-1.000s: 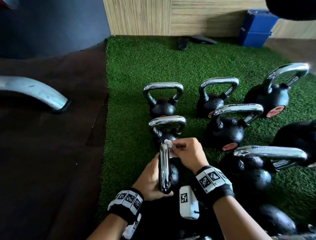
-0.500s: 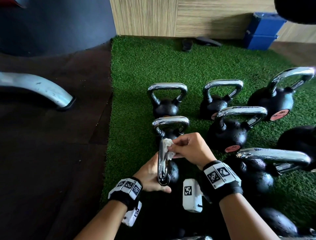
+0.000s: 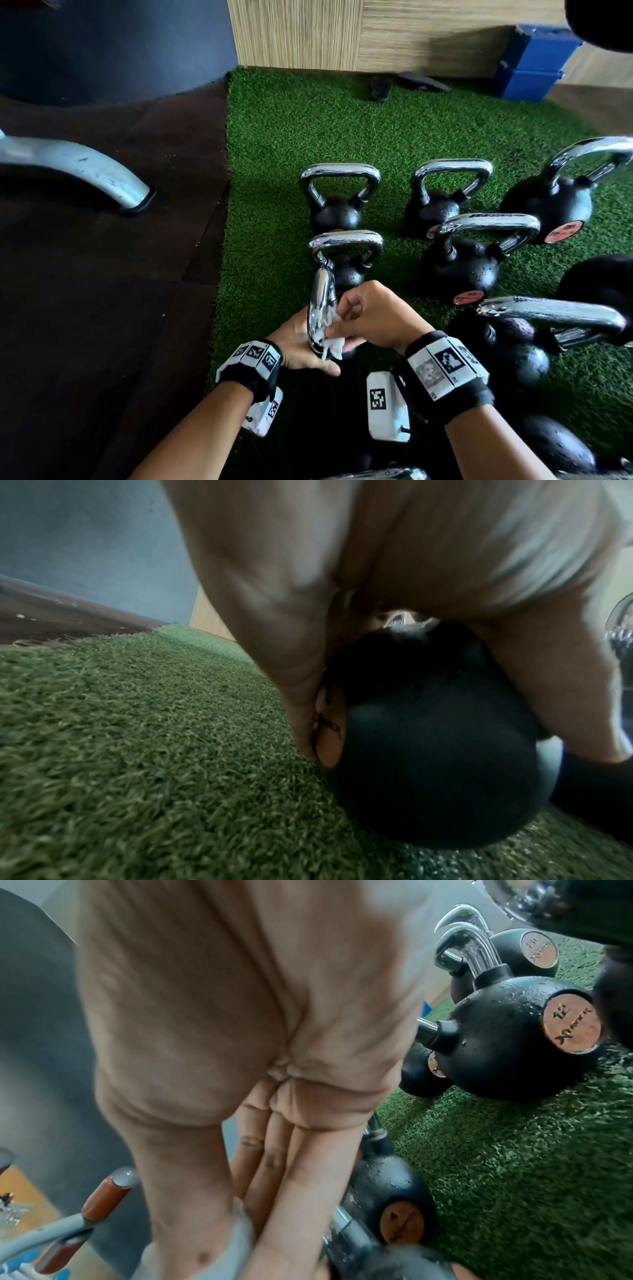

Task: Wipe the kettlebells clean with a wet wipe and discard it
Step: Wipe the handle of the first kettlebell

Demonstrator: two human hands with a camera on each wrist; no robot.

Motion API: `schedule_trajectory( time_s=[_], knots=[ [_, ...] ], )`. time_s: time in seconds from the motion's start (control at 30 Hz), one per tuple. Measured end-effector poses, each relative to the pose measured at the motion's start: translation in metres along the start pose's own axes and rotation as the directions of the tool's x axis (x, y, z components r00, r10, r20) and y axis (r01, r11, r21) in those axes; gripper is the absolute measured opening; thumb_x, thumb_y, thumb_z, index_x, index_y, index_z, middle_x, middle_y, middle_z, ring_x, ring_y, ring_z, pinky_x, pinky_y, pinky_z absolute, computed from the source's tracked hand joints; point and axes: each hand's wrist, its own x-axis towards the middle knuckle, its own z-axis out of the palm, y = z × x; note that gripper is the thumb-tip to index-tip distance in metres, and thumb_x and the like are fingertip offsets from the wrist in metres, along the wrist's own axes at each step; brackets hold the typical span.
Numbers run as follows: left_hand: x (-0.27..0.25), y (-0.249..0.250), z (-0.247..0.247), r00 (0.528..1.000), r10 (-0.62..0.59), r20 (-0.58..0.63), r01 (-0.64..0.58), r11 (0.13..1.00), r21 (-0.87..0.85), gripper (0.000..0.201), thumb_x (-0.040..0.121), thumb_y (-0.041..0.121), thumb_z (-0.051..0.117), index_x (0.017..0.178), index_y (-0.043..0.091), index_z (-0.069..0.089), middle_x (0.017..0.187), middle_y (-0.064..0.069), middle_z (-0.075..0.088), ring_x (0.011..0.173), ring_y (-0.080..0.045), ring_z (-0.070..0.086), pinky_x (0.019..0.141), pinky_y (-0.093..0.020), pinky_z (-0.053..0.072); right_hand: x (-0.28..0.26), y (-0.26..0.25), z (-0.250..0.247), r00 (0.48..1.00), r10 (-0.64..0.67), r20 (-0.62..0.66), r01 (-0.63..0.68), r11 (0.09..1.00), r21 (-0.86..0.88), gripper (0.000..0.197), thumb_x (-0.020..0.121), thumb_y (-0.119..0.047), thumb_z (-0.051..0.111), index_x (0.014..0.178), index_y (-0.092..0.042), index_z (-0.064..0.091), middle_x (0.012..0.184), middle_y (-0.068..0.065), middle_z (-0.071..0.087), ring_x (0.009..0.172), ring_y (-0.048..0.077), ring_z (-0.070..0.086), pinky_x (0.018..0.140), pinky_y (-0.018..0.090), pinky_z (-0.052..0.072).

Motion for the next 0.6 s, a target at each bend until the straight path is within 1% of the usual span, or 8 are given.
schedule_trajectory(
  time_s=[0.07, 0.13, 0.2, 0.27, 0.33, 0.43, 0.5, 0.6],
  knots=[
    [-0.003, 0.002, -0.001, 1.000, -0.004, -0.011, 0.004, 1.000, 0.006, 0.049, 0.061, 0.019, 0.096, 0.097, 0.036, 0.067, 0.105, 0.005, 0.071, 0.106, -0.010, 0.069, 0.102, -0.042, 0.053, -0.001, 0.000, 0.001, 1.000, -0.003, 0.024, 0.004, 0.999, -0.050, 0.029, 0.069, -0.002, 0.086, 0.085, 0.010, 0.065, 0.083, 0.027, 0.073, 0.080, 0.042, 0.073, 0.075, 0.055, 0.060],
    [-0.005, 0.007, -0.002, 1.000, -0.010, 0.008, 0.010, 1.000, 0.028, 0.042, 0.062, 0.022, 0.094, 0.078, 0.047, 0.065, 0.086, 0.019, 0.069, 0.087, 0.001, 0.068, 0.088, -0.028, 0.056, -0.001, 0.000, 0.001, 1.000, -0.014, 0.018, 0.016, 0.995, -0.100, 0.030, 0.067, -0.004, 0.088, 0.083, 0.007, 0.066, 0.082, 0.025, 0.073, 0.078, 0.040, 0.073, 0.072, 0.052, 0.061],
    [-0.006, 0.009, -0.003, 0.999, -0.014, 0.052, 0.013, 1.000, 0.022, 0.038, 0.062, 0.026, 0.093, 0.075, 0.046, 0.063, 0.078, 0.030, 0.065, 0.076, 0.011, 0.061, 0.077, -0.011, 0.046, 0.000, 0.003, 0.002, 1.000, -0.012, 0.023, 0.015, 0.991, -0.134, 0.028, 0.066, -0.005, 0.089, 0.080, 0.005, 0.067, 0.077, 0.021, 0.074, 0.073, 0.035, 0.074, 0.068, 0.046, 0.062],
    [-0.006, 0.008, -0.003, 0.997, -0.035, 0.064, 0.033, 0.999, 0.036, 0.038, 0.065, 0.028, 0.093, 0.081, 0.031, 0.059, 0.075, 0.035, 0.064, 0.074, 0.016, 0.058, 0.076, -0.009, 0.040, 0.001, 0.007, 0.004, 0.999, -0.012, 0.035, 0.018, 0.982, -0.186, 0.023, 0.065, -0.004, 0.089, 0.074, -0.001, 0.068, 0.068, 0.012, 0.074, 0.066, 0.027, 0.075, 0.060, 0.035, 0.062],
    [-0.005, 0.004, -0.004, 0.995, -0.060, 0.074, 0.058, 0.998, 0.026, 0.042, 0.069, 0.023, 0.091, 0.080, 0.021, 0.051, 0.072, 0.030, 0.065, 0.070, 0.016, 0.058, 0.073, -0.007, 0.041, 0.001, 0.013, 0.008, 0.999, -0.032, 0.018, 0.036, 0.969, -0.244, 0.023, 0.064, -0.004, 0.089, 0.067, -0.008, 0.067, 0.058, 0.003, 0.070, 0.059, 0.021, 0.073, 0.052, 0.028, 0.059],
    [-0.005, 0.004, -0.004, 0.995, -0.089, 0.049, 0.092, 0.994, -0.058, 0.040, 0.080, 0.002, 0.080, 0.084, 0.027, 0.049, 0.077, 0.015, 0.058, 0.062, 0.014, 0.061, 0.062, -0.006, 0.047, 0.002, 0.022, 0.012, 0.998, -0.061, -0.010, 0.055, 0.952, -0.301, 0.025, 0.063, -0.007, 0.090, 0.064, -0.013, 0.066, 0.058, -0.001, 0.067, 0.057, 0.020, 0.072, 0.056, 0.036, 0.061],
    [-0.007, 0.009, -0.004, 0.995, -0.083, 0.056, 0.086, 0.994, -0.070, 0.029, 0.077, 0.017, 0.084, 0.089, 0.027, 0.060, 0.082, 0.007, 0.067, 0.073, 0.007, 0.067, 0.071, -0.012, 0.053, 0.004, 0.027, 0.011, 0.994, -0.113, -0.010, 0.103, 0.938, -0.330, 0.021, 0.064, -0.013, 0.090, 0.068, -0.014, 0.070, 0.060, -0.003, 0.068, 0.056, 0.010, 0.070, 0.058, 0.034, 0.061],
    [-0.013, 0.015, -0.003, 0.989, -0.006, 0.151, 0.013, 0.999, -0.041, 0.055, 0.072, 0.020, 0.089, 0.121, 0.027, 0.065, 0.114, 0.017, 0.072, 0.111, 0.003, 0.065, 0.099, -0.013, 0.046, 0.007, 0.029, 0.007, 0.969, -0.245, 0.009, 0.225, 0.875, -0.429, 0.013, 0.071, -0.021, 0.086, 0.082, -0.021, 0.079, 0.062, -0.016, 0.064, 0.057, -0.008, 0.057, 0.057, 0.011, 0.045]
  ],
)
